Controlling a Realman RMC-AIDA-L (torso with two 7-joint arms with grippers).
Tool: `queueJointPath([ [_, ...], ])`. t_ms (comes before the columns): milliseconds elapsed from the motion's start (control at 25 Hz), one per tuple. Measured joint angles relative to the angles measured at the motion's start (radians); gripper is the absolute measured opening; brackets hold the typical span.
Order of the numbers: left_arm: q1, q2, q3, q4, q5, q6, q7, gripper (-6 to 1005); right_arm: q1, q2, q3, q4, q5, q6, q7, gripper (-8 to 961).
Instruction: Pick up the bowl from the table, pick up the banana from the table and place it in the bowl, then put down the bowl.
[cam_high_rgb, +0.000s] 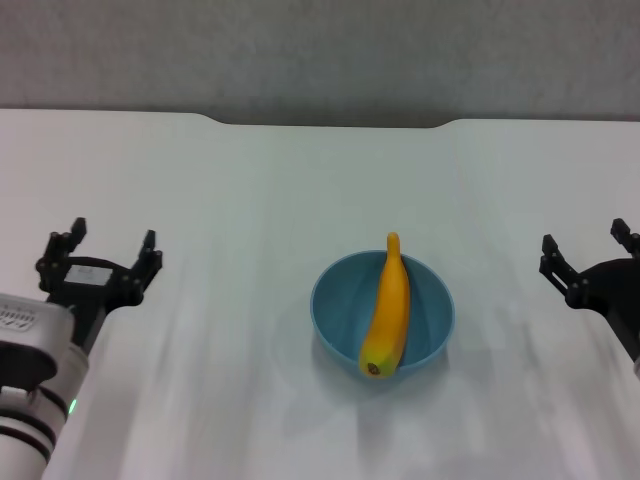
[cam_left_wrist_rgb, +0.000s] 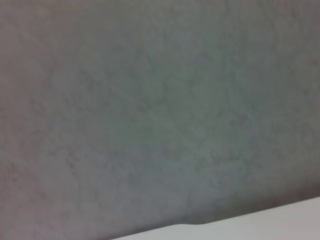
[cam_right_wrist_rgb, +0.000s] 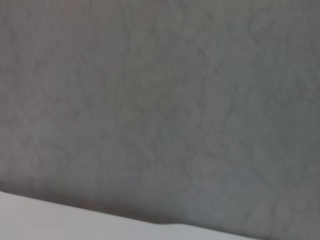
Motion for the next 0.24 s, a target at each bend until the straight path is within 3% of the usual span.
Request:
queueJointPath([
  [200, -0.070, -0.003, 0.096, 0.231, 0.049, 0.207, -0.229, 834, 0.017, 0.003, -0.080, -0.064, -0.001, -0.059, 0.096, 899],
  [240, -0.070, -0.003, 0.096, 0.231, 0.049, 0.207, -0.229, 834, 0.018, 0.004, -0.085, -0.071, -0.001, -0.059, 0.103, 899],
])
